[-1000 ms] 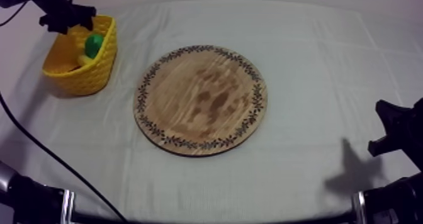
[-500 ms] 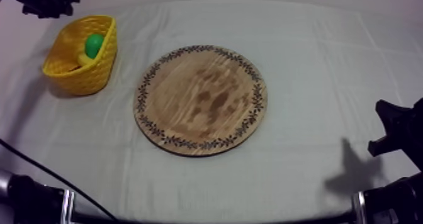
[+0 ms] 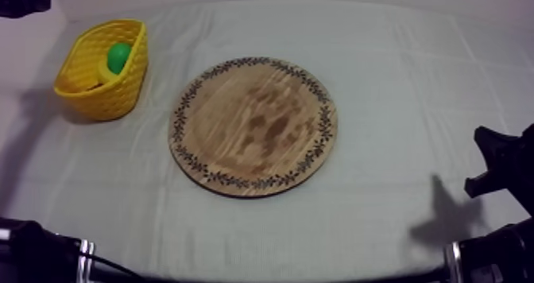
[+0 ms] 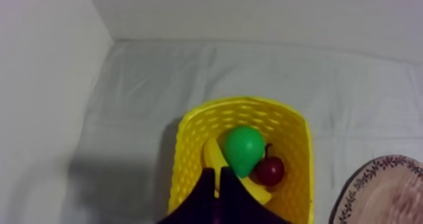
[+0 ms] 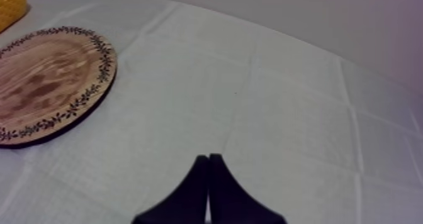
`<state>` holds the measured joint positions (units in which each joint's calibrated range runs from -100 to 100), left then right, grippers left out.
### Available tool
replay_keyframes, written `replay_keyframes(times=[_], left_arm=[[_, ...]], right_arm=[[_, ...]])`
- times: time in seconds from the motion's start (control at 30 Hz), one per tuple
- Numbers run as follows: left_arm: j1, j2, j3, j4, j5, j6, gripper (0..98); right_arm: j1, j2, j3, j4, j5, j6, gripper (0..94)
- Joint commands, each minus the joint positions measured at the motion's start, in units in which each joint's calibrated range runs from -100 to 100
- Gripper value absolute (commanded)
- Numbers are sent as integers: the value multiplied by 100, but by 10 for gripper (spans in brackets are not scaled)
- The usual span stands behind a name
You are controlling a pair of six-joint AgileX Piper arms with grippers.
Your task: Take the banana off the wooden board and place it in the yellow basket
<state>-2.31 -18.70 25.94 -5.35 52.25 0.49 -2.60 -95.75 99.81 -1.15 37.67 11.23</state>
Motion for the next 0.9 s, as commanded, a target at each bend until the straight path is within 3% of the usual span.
replay_keyframes(times=[0.0,0.27,0.5,0.87], left_arm=[[-19,-809,389,46,-3,-59,1],[-44,-2764,1662,115,-16,-190,0],[-46,-4335,2767,123,-74,-107,0],[-76,-6252,5047,128,-1057,-29,0]], right_arm=[[0,0,-3,0,-1,-2,3],[0,0,-3,0,-1,-2,3],[0,0,-3,0,-1,-2,3],[0,0,-3,0,-1,0,3]])
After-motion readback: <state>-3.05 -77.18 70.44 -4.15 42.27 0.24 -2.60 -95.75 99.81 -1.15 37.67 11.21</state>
